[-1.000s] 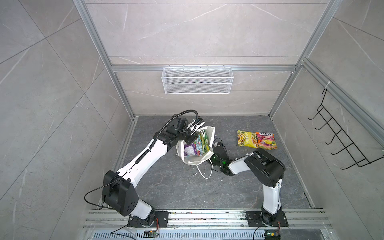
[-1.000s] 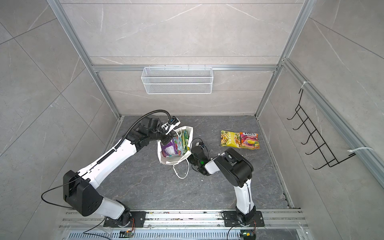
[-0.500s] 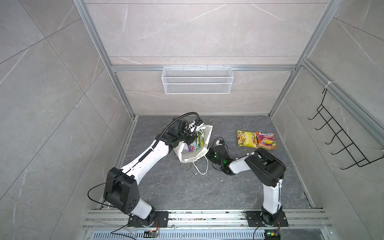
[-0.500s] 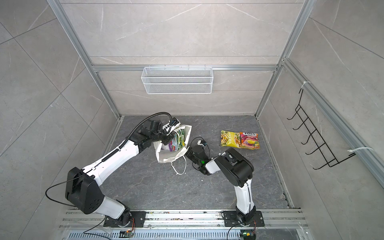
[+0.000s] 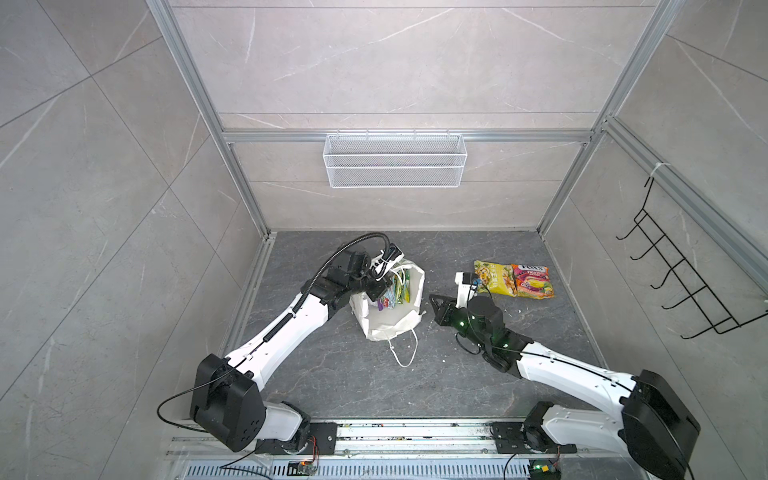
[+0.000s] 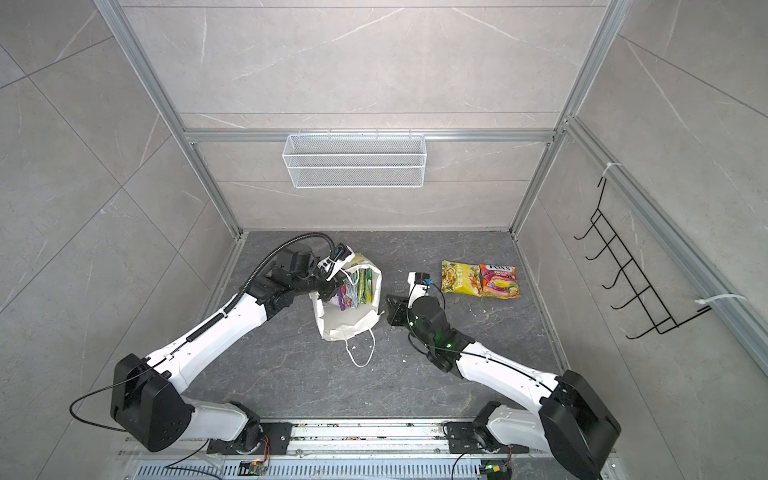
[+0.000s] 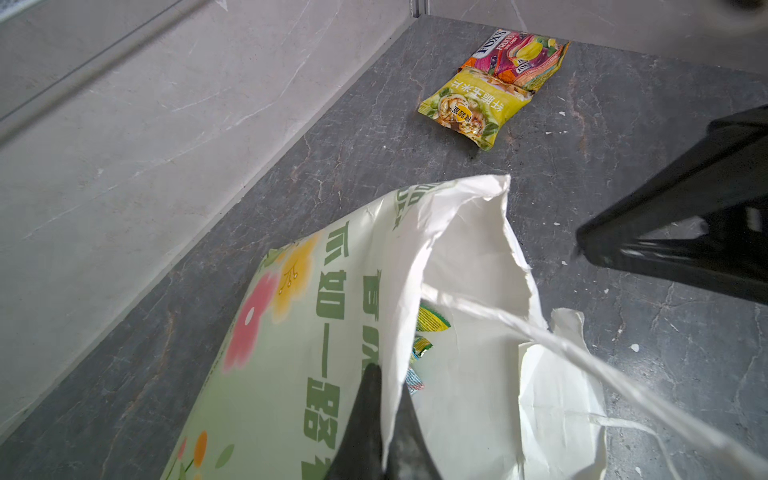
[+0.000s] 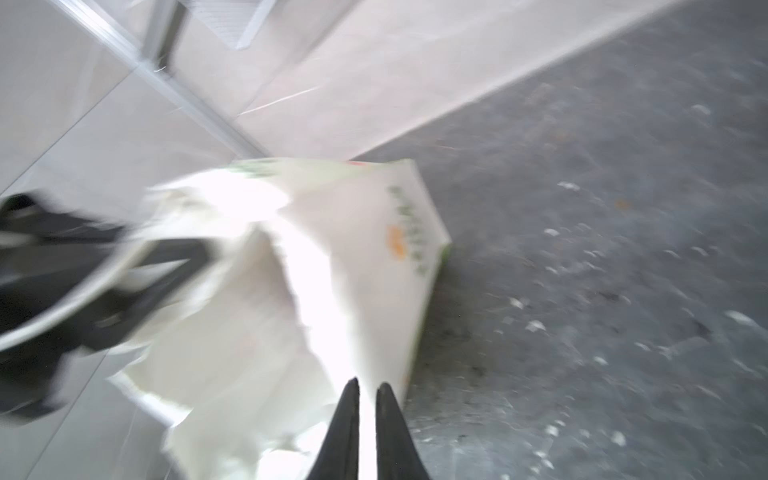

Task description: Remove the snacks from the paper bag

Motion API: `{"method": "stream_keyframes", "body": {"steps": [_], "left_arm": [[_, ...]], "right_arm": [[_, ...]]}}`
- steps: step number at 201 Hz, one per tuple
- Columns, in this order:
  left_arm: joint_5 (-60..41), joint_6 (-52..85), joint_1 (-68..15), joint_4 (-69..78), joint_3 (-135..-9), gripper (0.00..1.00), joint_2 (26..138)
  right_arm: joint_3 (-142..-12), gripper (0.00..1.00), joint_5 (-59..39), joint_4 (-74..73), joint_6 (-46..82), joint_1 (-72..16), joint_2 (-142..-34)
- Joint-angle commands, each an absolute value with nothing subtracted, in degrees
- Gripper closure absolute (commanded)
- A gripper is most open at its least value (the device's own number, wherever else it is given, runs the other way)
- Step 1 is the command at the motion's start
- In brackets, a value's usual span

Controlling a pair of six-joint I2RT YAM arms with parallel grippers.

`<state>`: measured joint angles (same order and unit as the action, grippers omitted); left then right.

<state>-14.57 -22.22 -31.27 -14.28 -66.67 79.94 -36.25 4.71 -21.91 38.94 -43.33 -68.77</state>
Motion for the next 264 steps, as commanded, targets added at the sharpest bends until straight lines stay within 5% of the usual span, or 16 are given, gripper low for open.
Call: {"method": "stream_keyframes", "body": {"steps": [1,76,181,264], "left_arm": [[-17.2,-19.6,-31.6,-11.1,-66.2,1.00,78.1],[-19.4,-16.8,-32.0,-10.1,-66.4,1.00,78.1],[-16.4,-13.3,-36.9,-9.8,-66.5,1.00,79.0],[-15.3,-13.2,-36.9,-8.0,-66.2,1.00,79.8]], "right_arm": [[-38.5,0.90,2.0,-18.5,33.4,-45.7,-70.9],[-44.6,0.91,5.1,-27.7,36.2,-49.3,-89.2],[-43.6,0.88,8.9,-21.5,33.6,-44.2,-89.0],[-40.6,0.78,-2.1,-37.4,28.2,-48.1,-88.7]]}}
